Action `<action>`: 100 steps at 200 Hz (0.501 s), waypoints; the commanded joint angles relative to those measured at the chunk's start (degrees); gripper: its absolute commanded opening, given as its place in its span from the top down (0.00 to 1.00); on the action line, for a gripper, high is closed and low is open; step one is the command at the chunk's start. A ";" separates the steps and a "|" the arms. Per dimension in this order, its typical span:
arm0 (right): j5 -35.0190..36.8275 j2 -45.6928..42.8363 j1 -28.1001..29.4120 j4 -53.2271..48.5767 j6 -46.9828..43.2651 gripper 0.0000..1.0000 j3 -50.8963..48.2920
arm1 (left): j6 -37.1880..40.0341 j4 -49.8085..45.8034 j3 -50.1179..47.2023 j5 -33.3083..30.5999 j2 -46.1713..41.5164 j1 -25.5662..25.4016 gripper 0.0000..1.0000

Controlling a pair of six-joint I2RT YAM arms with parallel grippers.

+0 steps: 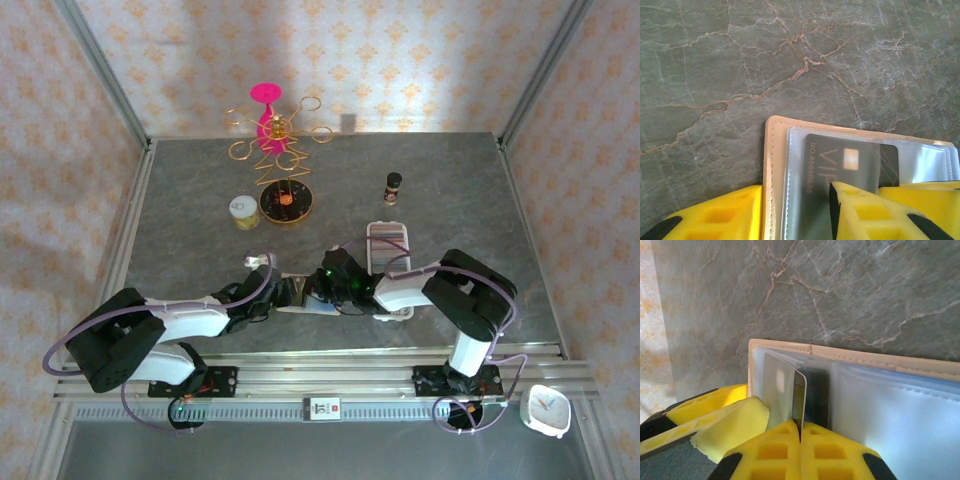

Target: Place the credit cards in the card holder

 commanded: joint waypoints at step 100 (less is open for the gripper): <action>10.48 -10.07 0.83 -21.27 -7.05 0.64 2.85 | -1.73 -1.03 -2.09 10.52 5.14 -3.31 0.65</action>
